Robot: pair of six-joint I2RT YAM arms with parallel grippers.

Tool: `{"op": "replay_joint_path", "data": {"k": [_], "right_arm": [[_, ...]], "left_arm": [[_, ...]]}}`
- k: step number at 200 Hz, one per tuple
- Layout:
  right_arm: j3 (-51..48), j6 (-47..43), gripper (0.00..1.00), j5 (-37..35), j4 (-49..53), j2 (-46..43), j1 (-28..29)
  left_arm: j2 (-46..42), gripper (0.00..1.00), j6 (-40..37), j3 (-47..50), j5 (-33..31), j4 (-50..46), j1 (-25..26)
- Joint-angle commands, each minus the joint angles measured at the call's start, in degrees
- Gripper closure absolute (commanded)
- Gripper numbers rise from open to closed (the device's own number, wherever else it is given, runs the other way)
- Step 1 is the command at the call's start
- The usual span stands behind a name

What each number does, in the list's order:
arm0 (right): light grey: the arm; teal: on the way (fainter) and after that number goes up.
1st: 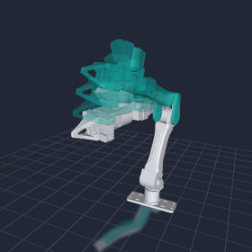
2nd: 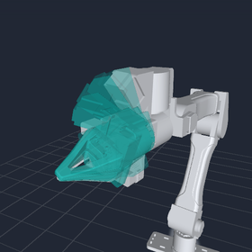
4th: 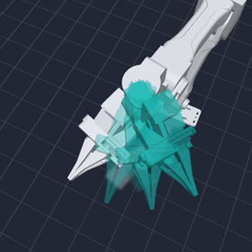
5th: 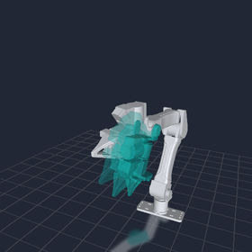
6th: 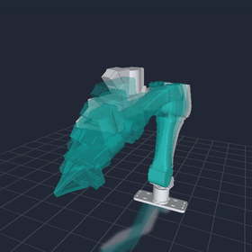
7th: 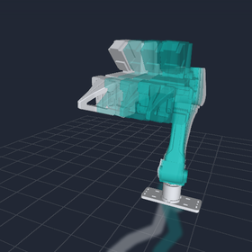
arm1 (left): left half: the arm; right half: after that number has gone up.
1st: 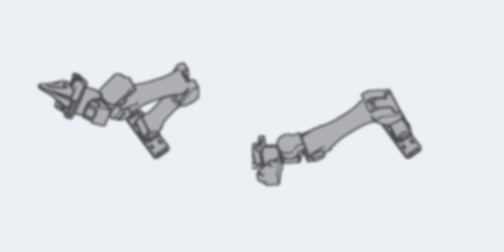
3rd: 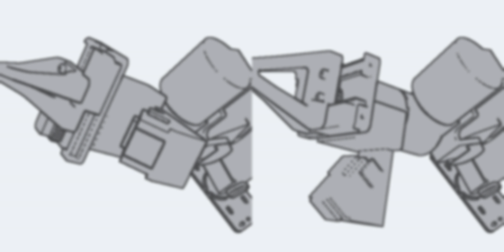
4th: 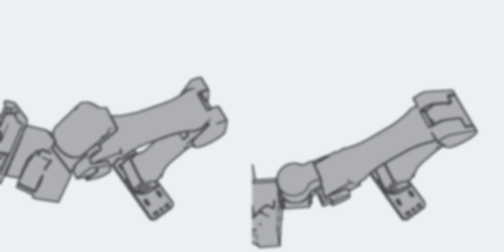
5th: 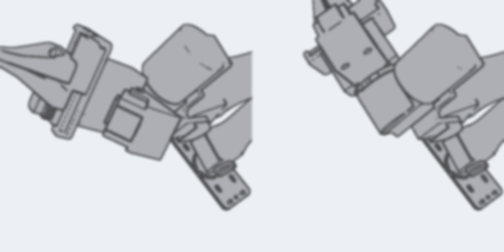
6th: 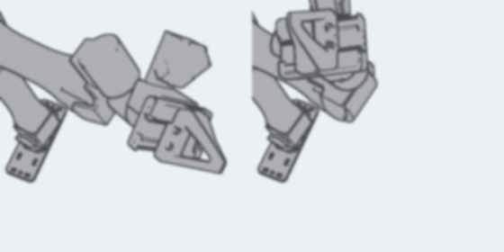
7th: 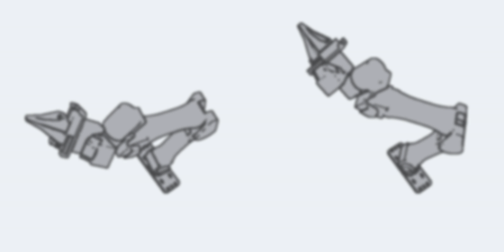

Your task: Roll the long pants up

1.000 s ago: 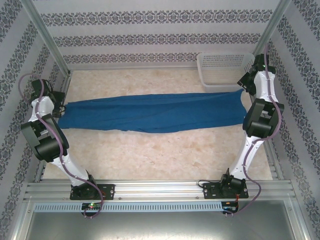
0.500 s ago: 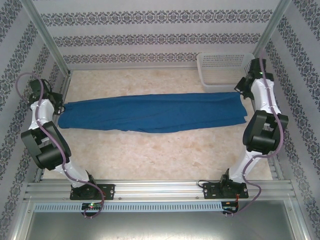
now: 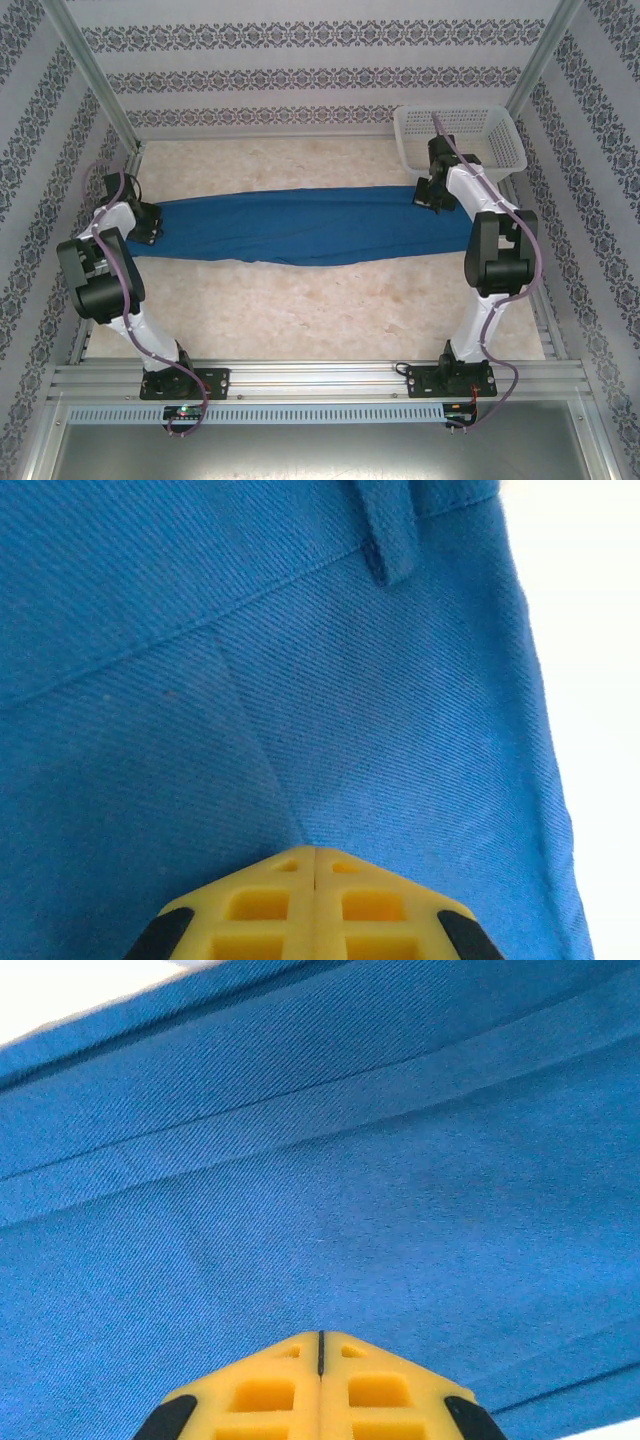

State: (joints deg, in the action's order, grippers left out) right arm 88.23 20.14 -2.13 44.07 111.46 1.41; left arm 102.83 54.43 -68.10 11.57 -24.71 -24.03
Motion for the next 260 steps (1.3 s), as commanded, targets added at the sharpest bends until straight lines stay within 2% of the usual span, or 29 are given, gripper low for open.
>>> {"op": "replay_joint_path", "data": {"k": [1, 31, 84, 133, 209, 235, 260], "right_arm": [[1.15, -1.98, 1.00, -0.42, 0.56, 3.05, 3.03], [0.11, -2.87, 1.00, -1.53, 1.13, 4.73, 6.14], [-8.66, -3.18, 1.00, -2.93, 0.91, 2.88, 9.00], [-18.90, -2.23, 1.00, -3.10, 0.63, -3.10, 9.84], [-31.84, 1.47, 1.00, -1.65, 3.24, -13.66, 11.01], [-31.56, 1.92, 1.00, -2.69, 5.13, -17.78, 11.19], [-25.83, 0.33, 1.00, -4.25, 7.12, -18.53, 10.68]], "left_arm": [[1.71, 1.00, 0.54, -1.82, -0.23, 0.71, 1.33], [3.58, 1.00, 0.59, -2.38, -0.49, 0.31, 1.60], [4.02, 1.00, 0.97, -2.46, -4.63, -4.98, 1.45], [2.22, 1.00, 5.45, 4.53, -4.91, -5.48, 0.40], [-6.46, 1.00, 5.44, 14.23, -7.09, -6.26, -2.92], [-9.31, 1.00, 4.55, 14.58, -7.55, -7.45, -4.35], [-10.05, 1.00, 4.50, 12.80, -6.72, -7.94, -4.60]]}}
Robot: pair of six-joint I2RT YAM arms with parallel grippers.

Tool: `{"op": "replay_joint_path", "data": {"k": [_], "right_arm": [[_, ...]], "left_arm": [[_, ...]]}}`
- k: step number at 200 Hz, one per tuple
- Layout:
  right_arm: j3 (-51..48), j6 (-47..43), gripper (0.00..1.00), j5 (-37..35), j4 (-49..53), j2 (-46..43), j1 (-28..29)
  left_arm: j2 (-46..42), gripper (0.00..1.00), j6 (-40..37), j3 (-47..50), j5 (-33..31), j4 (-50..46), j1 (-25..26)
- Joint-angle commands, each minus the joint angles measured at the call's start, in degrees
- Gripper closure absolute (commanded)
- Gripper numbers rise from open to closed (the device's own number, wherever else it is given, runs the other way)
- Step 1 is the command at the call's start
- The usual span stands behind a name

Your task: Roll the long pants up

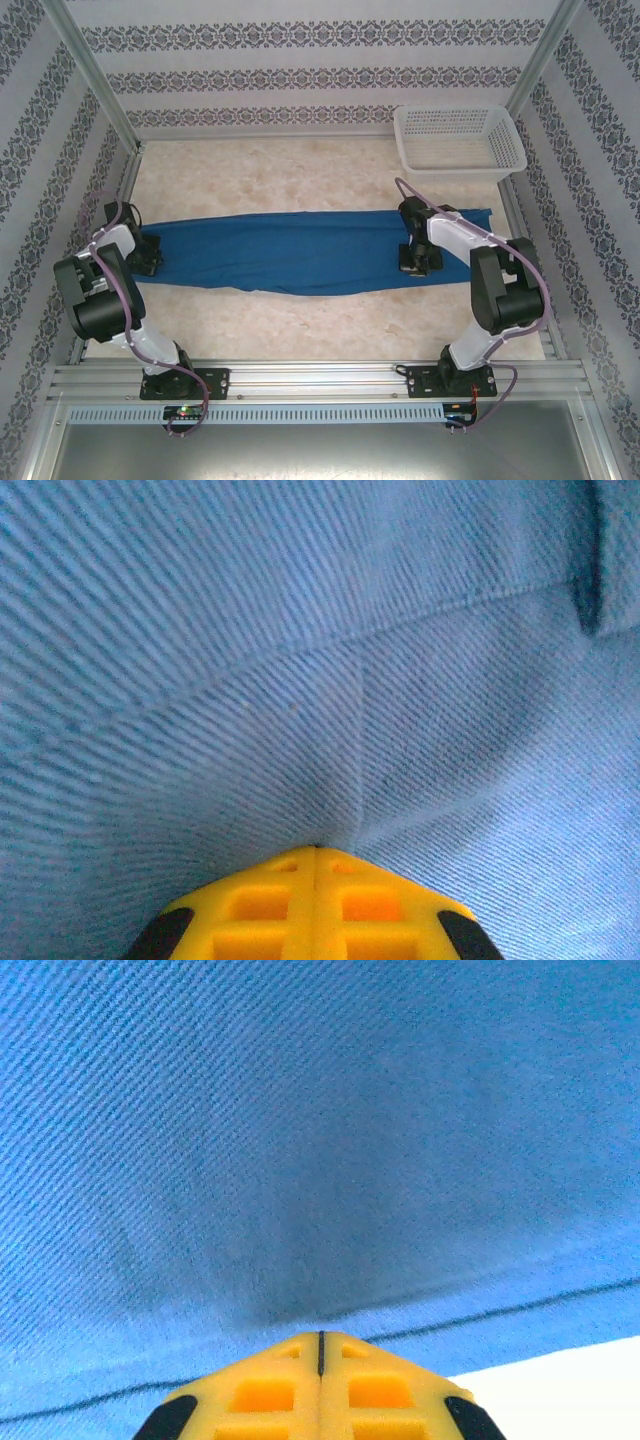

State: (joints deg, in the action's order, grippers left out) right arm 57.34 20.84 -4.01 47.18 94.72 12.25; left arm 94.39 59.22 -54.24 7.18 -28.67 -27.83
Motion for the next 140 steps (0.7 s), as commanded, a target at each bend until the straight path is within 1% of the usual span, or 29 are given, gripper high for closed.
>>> {"op": "replay_joint_path", "data": {"k": [1, 38, 80, 140], "right_arm": [[5.36, -0.46, 1.00, -2.43, 4.13, -1.67, -0.23], [14.83, -3.10, 1.00, -2.63, 5.51, 5.92, -2.60], [22.75, -5.06, 1.00, -2.97, 4.55, 14.87, -3.28], [29.36, -5.32, 1.00, -3.32, 3.68, 22.28, -4.30]], "left_arm": [[-1.64, 1.00, -0.27, -1.14, -2.29, -4.05, -0.81], [-1.37, 1.00, 0.19, -3.13, -0.82, -4.59, -0.89], [-1.91, 1.00, 0.00, -4.01, -0.58, -5.11, -0.91], [-1.94, 1.00, -0.57, -5.71, -0.67, -5.72, -0.90]]}}
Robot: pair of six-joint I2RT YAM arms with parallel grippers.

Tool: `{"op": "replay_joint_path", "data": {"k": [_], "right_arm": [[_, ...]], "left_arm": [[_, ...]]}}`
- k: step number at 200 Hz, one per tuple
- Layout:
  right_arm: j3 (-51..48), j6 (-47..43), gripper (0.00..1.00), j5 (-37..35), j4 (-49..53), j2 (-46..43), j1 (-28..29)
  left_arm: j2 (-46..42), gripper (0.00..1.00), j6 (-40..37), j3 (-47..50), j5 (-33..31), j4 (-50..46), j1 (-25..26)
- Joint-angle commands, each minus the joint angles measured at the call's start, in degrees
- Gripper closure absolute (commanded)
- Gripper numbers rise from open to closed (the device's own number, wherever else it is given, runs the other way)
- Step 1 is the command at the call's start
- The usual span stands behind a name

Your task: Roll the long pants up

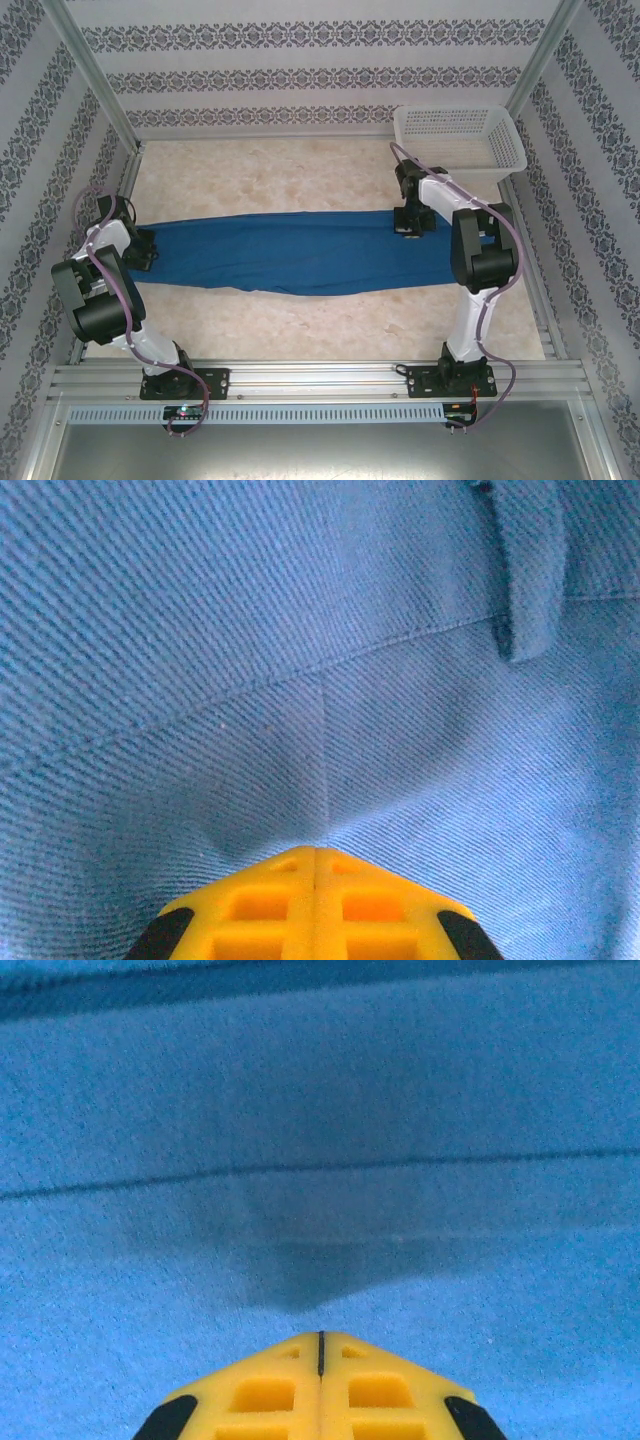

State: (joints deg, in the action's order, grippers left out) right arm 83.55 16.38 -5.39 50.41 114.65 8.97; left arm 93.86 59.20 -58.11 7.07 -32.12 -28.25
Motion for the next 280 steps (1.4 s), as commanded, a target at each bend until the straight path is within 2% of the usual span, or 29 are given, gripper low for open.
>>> {"op": "replay_joint_path", "data": {"k": [1, 90, 132, 163, 209, 280], "right_arm": [[3.22, -0.89, 1.00, -1.97, 0.42, 2.43, -1.04], [14.18, -2.79, 1.00, -5.92, 0.12, 10.43, -3.07], [21.19, -3.19, 1.00, -6.27, 2.06, 11.82, -3.51], [22.80, -3.44, 1.00, -7.68, 2.63, 11.09, -3.44], [15.01, -2.52, 1.00, -6.63, -0.89, 3.23, -3.06], [-5.67, 1.37, 1.00, -3.70, -6.55, -8.90, 1.08]], "left_arm": [[-1.41, 1.00, -0.56, -1.88, -0.61, -2.26, -0.49], [-1.31, 1.00, -1.28, -3.11, -0.90, -3.25, -0.48], [-1.79, 1.00, -1.71, -3.35, -1.17, -3.89, -0.52], [-2.04, 1.00, -1.72, -3.07, -1.13, -3.88, -0.57], [-2.81, 1.00, -1.81, -2.26, -0.98, -3.87, -0.50], [-3.75, 1.00, -1.46, -0.55, 0.49, -3.00, -0.45]]}}
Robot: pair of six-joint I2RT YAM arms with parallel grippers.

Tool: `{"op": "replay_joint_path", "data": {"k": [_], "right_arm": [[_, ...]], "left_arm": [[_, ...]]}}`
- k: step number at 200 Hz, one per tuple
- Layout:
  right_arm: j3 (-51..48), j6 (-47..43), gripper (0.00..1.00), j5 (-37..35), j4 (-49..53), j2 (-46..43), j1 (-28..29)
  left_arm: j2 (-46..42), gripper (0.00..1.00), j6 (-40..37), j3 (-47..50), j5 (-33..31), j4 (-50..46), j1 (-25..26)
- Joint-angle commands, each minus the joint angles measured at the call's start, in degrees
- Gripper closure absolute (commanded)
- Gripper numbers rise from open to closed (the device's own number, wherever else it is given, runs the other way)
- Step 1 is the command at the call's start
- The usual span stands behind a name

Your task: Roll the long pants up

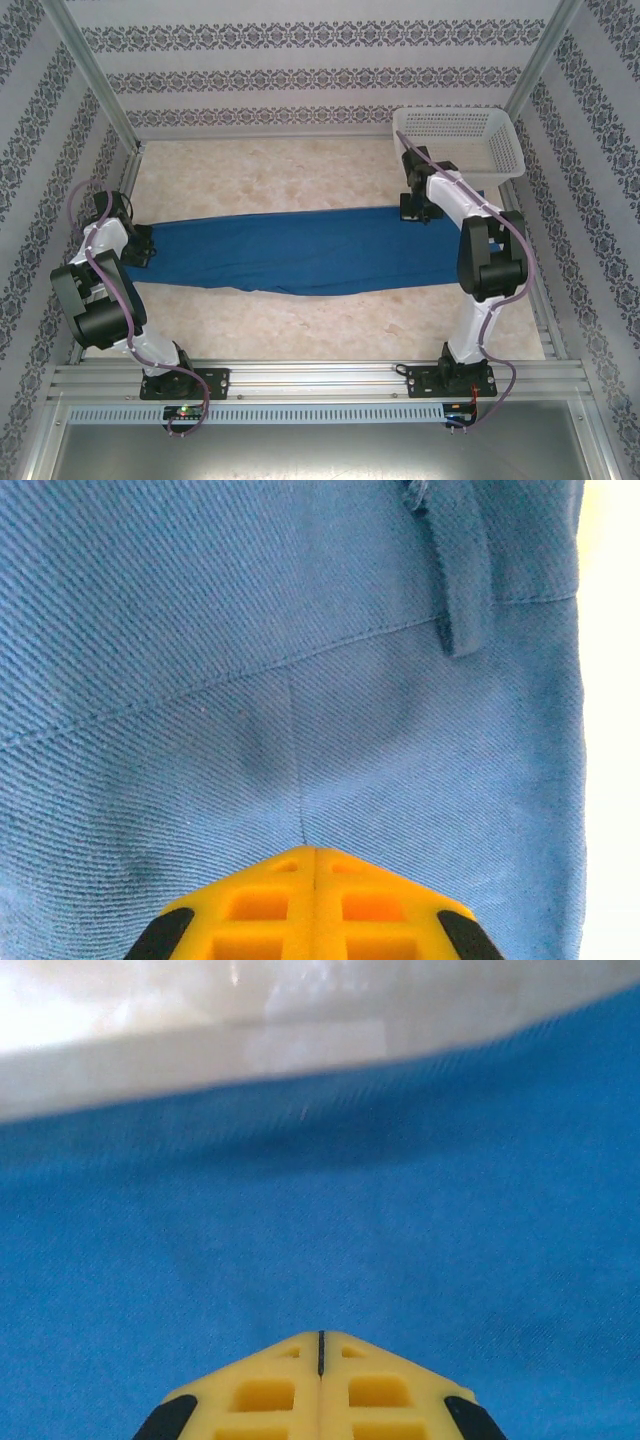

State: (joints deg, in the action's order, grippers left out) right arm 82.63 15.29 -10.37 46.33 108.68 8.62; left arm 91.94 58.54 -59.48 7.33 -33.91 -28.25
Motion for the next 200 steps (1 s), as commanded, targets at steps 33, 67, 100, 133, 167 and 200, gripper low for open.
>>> {"op": "replay_joint_path", "data": {"k": [33, 67, 100, 133, 167, 200], "right_arm": [[-7.64, 2.55, 1.00, 1.13, -2.97, -3.32, 4.17], [-7.96, 1.98, 1.00, 1.27, -2.36, -0.88, 7.28], [-8.61, 0.94, 1.00, 2.84, -4.06, -0.97, 10.16], [-8.48, 1.41, 1.00, 3.65, -5.93, -1.24, 11.67], [-5.48, 0.98, 1.00, 3.76, -5.15, 0.71, 12.99], [-4.25, 0.66, 1.00, 3.82, -5.19, 1.36, 13.72]], "left_arm": [[-2.51, 1.00, -0.80, 1.36, 0.81, -0.98, -0.49], [-3.84, 1.00, -0.54, 3.05, 2.34, 0.10, -0.45], [-7.83, 1.00, -1.84, 5.38, 4.27, 0.10, 0.15], [-16.30, 1.00, -6.54, 9.80, 3.18, 2.71, 4.32], [-14.43, 1.00, -6.81, 13.02, 7.89, 4.22, 6.19], [-7.77, 1.00, -6.59, 13.17, 5.23, 3.81, 9.15]]}}
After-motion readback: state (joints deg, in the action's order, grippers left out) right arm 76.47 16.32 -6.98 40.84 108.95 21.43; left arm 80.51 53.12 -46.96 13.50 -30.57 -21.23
